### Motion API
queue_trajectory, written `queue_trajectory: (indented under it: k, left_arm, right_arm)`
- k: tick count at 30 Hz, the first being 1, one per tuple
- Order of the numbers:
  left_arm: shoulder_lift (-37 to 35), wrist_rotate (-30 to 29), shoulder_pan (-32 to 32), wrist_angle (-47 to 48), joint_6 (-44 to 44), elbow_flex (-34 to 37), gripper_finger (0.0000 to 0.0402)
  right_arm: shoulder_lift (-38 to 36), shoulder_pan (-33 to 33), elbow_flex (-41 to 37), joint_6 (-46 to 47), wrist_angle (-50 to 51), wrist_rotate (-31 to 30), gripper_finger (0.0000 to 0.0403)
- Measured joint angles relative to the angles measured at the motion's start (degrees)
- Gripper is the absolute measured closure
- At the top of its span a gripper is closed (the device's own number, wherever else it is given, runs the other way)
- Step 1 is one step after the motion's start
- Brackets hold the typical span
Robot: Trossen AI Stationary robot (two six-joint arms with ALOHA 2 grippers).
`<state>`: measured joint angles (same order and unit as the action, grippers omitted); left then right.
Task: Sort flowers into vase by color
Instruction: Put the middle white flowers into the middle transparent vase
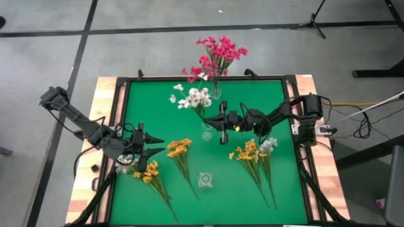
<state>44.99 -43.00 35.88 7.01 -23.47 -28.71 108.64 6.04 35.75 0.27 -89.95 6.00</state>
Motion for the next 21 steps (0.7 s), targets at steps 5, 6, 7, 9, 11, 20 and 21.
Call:
queue_trajectory:
  k: [5,6,7,9,11,20,21]
  left_arm:
    - [0.00,-0.01,0.00,0.00,-0.02,0.00,0.0264]
    - [0.00,0.00,0.00,0.00,-0.04,0.00,0.0264]
    - [0.01,0.00,0.00,0.00,-0.04,0.00,0.0264]
    - [0.00,0.00,0.00,-0.02,-0.04,0.00,0.0264]
    - [0.00,0.00,0.00,-0.01,-0.04,0.00,0.0264]
    - [0.01,0.00,-0.01,-0.04,-0.02,0.00,0.0264]
    - [0.00,0.00,-0.02,-0.04,-0.03,0.00,0.0264]
  right_arm:
    - [0.00,-0.02,-0.47,1.36,1.59,-3.40,0.0402]
    - [0.00,-0.02,-0.79,1.94,2.18,-4.10,0.0402]
    - [0.00,-0.02,-1.20,2.39,2.45,-4.44,0.0402]
    - [0.00,-0.02,-1.92,3.10,2.75,-4.50,0.0402]
    - [0.00,-0.02,-2.80,4.28,2.84,-4.50,0.0402]
    - [0.00,-0.02,-4.76,6.06,2.67,-4.52,0.0391]
    - [0.00,-0.02,-4.65,6.43,2.69,-4.52,0.0383]
